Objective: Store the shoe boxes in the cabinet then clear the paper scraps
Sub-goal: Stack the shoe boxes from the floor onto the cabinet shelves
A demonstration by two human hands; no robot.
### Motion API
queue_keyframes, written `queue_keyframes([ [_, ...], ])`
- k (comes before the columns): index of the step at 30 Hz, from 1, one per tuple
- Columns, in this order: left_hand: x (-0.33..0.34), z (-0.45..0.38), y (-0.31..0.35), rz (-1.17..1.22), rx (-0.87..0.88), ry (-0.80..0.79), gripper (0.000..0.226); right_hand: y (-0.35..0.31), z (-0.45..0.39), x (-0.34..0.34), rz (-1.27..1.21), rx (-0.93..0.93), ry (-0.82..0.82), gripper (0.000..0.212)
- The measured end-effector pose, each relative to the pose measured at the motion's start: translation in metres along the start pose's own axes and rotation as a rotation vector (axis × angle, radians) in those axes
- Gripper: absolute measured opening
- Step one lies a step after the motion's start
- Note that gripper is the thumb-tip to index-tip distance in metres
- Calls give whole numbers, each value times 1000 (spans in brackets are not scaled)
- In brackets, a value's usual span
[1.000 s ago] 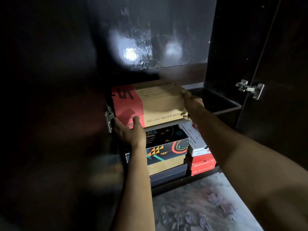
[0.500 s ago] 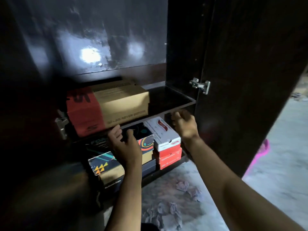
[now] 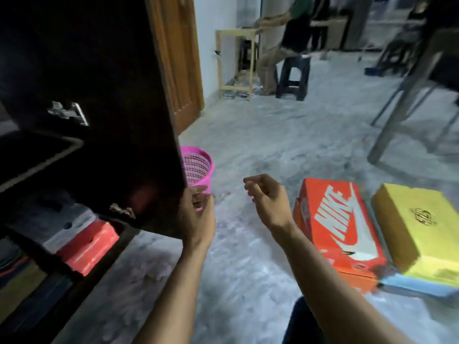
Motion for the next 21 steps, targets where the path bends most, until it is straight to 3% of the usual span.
queue_keyframes([
  [6,165,66,-60,-85,-259,-421,15,108,-11,-171,177,182,284,15],
  [9,232,98,-101,-188,-358,-571,18,170,1,-245,280,350,447,36],
  [11,270,121,-131,-270,-437,-688,39,209,9,-283,386,482,502,58],
  [13,295,142,-161,-345,-532,-777,79,240,16,-306,461,576,487,71],
  [15,308,156,-190,-373,-638,-803,109,259,20,-316,443,631,443,68],
  [16,312,163,-203,-369,-705,-807,113,267,21,-318,413,641,430,64],
  [19,321,180,-211,-275,-806,-786,97,279,23,-318,420,626,382,72],
  [21,320,177,-220,-184,-795,-673,100,281,25,-312,420,601,370,80],
])
Point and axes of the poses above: each hand's wrist, its own z-axis away from the middle knuckle, its own x-axis out of the palm, y = z × x, the point moved 8 cm from there along -z, towards the middle knuckle, and after that the axes turned 1 degree about -z, right-handed, at the moved point
